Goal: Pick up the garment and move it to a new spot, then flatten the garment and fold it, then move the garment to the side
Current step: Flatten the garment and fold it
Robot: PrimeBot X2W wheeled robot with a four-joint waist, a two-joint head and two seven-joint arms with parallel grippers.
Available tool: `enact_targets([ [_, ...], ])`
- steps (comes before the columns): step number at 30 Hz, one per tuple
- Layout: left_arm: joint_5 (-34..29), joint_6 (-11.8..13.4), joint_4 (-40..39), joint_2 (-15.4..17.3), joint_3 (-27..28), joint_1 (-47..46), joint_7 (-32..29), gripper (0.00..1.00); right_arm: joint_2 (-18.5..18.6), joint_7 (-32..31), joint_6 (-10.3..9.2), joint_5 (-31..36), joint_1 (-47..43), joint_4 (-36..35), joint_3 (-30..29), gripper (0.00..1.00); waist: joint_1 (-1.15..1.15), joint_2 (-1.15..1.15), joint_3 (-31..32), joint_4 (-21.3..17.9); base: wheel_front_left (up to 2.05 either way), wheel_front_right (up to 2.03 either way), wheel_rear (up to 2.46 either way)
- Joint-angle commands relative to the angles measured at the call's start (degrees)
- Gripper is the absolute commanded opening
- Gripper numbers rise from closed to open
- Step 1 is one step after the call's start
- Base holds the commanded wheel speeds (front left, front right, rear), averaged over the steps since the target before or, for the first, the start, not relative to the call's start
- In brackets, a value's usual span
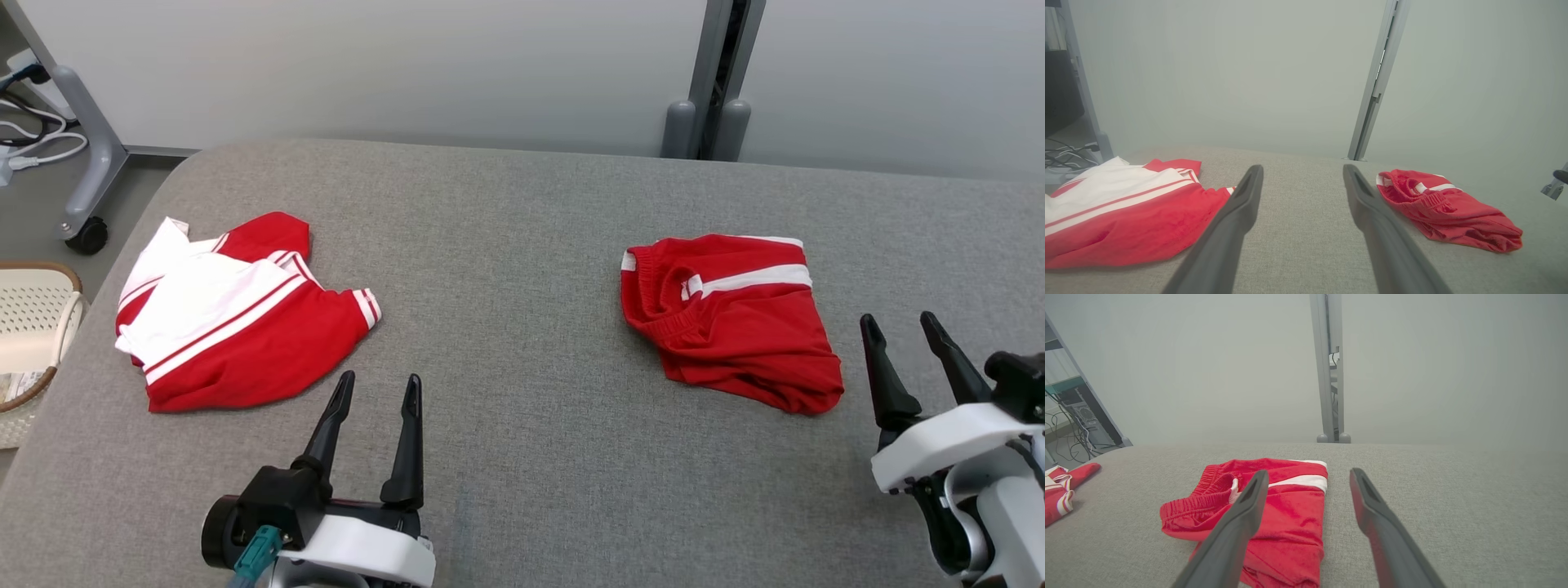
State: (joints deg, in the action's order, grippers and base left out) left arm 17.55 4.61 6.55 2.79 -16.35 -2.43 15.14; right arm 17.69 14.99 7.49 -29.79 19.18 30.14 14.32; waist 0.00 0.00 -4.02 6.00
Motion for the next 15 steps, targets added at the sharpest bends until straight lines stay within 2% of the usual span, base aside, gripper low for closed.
enact_targets([
  [1, -0.1, 0.3, -0.3, 0.2, 0.0, -0.5, 0.0, 1.0, -0.9, 0.3, 0.02, 1.0, -1.7, -1.2, -2.0, 1.0, 0.0, 0.0, 0.0, 0.0, 0.0, 0.0, 0.0],
  [8, 0.6, 0.6, 0.1, 0.2, 0.0, -0.7, 0.0, 1.0, -6.1, 0.3, 0.02, 5.2, -7.5, -7.0, -8.2, 1.0, 0.0, 0.0, -0.1, -0.8, 0.0, 0.0, 0.0],
  [15, 0.9, 0.4, 0.3, 0.2, 0.2, -0.4, 0.0, 1.0, -7.5, 0.3, 0.02, 6.8, -9.3, -8.0, -9.1, 1.0, 0.0, 0.0, -0.1, -1.4, 0.0, 0.0, 0.0],
])
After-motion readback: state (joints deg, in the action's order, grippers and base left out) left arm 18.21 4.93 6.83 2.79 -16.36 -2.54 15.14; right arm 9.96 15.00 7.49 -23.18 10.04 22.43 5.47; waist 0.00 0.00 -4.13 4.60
